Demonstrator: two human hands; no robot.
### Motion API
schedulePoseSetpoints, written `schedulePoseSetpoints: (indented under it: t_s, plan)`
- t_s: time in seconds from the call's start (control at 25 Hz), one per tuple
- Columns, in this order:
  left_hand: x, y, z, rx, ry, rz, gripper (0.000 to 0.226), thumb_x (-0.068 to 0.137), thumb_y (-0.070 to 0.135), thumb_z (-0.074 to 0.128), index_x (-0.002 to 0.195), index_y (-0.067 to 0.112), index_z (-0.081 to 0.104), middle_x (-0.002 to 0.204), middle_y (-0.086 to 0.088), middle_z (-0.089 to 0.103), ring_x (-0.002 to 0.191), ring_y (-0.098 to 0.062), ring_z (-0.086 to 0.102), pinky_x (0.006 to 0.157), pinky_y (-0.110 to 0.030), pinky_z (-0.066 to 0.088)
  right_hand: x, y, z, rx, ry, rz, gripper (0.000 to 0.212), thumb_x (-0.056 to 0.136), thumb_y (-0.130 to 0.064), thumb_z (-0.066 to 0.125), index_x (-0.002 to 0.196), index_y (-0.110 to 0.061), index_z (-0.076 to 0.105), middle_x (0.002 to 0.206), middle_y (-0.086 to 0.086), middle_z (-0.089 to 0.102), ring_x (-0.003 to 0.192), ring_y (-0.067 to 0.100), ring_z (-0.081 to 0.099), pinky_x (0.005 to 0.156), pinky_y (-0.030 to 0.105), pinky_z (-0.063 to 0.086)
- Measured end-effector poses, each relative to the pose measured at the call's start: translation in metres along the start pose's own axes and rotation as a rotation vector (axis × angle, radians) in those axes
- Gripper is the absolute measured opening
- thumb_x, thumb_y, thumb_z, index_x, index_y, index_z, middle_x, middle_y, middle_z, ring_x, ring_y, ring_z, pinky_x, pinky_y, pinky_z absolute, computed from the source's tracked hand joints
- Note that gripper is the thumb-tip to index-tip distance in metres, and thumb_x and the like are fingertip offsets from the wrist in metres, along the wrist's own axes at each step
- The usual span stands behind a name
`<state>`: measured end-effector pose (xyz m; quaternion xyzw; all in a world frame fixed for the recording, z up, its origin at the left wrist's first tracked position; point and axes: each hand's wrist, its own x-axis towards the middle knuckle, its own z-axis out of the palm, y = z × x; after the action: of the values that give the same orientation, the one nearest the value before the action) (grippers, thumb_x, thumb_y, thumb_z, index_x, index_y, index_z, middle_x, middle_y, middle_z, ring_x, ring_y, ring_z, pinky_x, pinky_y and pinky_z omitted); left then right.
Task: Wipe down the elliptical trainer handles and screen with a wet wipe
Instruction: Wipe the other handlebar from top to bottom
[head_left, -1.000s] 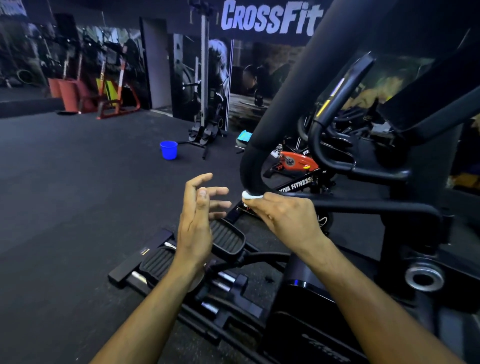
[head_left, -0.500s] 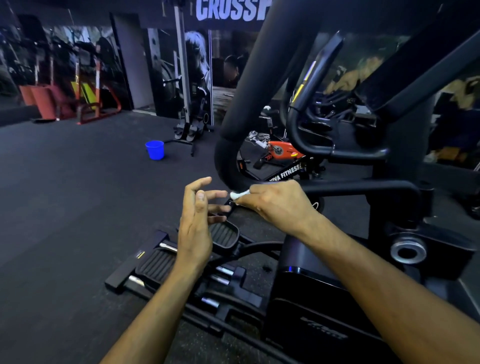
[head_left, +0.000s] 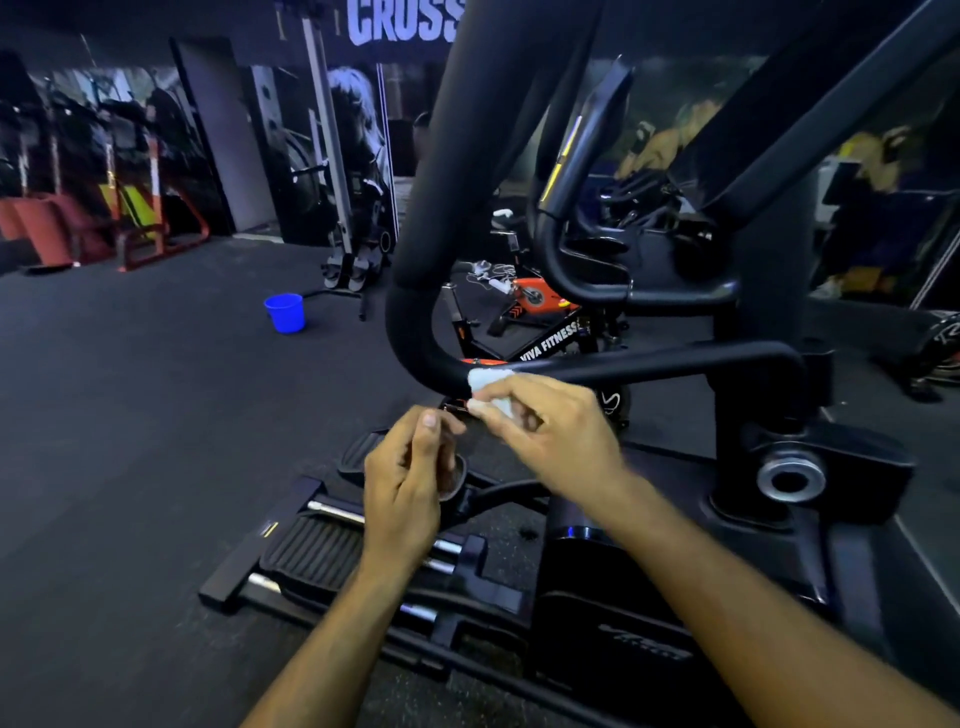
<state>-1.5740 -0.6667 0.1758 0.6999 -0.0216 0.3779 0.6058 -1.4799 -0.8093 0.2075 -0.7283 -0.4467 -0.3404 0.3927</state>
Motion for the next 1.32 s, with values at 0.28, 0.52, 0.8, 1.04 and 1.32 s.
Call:
schedulePoseSetpoints:
  t_s: [0.28, 0.52, 0.8, 1.04, 1.32]
  plan:
    - [0.013, -0.002, -0.002, -0.141, 0.157, -0.037, 0.03, 0.111, 0.026, 0.035, 0.094, 0.012, 0.056, 0.061, -0.005, 0.046, 0.052, -0.018, 0.039, 0.048, -0.031, 0.037, -0.012, -0.031, 0.069, 0.339, 0.323, 0.432, 0.008, 0.101, -0.023, 0.062, 0.102, -0.02, 0.055, 0.079, -0.005, 0.071, 0.068, 0.007, 0.068, 0.063, 0.03, 0.055]
    - [0.012, -0.011, 0.011, -0.14, 0.115, -0.056, 0.029, 0.11, 0.026, 0.038, 0.089, 0.014, 0.054, 0.064, 0.001, 0.05, 0.052, -0.017, 0.042, 0.047, -0.038, 0.037, -0.028, -0.004, 0.065, 0.243, 0.427, 0.448, 0.005, 0.104, -0.021, 0.055, 0.105, -0.022, 0.05, 0.092, 0.005, 0.074, 0.078, 0.022, 0.073, 0.067, 0.038, 0.058]
    - [0.017, -0.016, 0.007, 0.01, 0.15, 0.021, 0.032, 0.11, 0.019, 0.037, 0.083, 0.016, 0.054, 0.074, 0.01, 0.057, 0.067, -0.003, 0.051, 0.062, -0.021, 0.044, -0.028, -0.033, 0.097, 0.402, 0.402, 0.441, 0.013, 0.099, -0.025, 0.06, 0.108, -0.023, 0.051, 0.093, 0.003, 0.073, 0.083, 0.015, 0.074, 0.069, 0.04, 0.06]
    - [0.015, -0.017, 0.019, 0.058, 0.029, 0.093, 0.035, 0.111, 0.027, 0.039, 0.085, 0.016, 0.059, 0.074, -0.002, 0.06, 0.06, -0.02, 0.054, 0.056, -0.04, 0.045, -0.042, 0.002, 0.069, 0.312, 0.402, 0.466, 0.015, 0.099, -0.024, 0.059, 0.112, -0.027, 0.054, 0.093, -0.014, 0.07, 0.083, 0.002, 0.071, 0.073, 0.036, 0.06]
    - [0.021, -0.007, 0.012, 0.375, -0.162, 0.468, 0.019, 0.105, 0.009, 0.052, 0.106, 0.002, 0.069, 0.099, -0.002, 0.069, 0.088, -0.018, 0.069, 0.075, -0.032, 0.055, -0.047, 0.012, 0.064, 0.271, 0.438, 0.522, 0.03, 0.103, -0.002, 0.049, 0.122, -0.026, 0.051, 0.093, 0.002, 0.069, 0.078, 0.0, 0.067, 0.068, 0.01, 0.05]
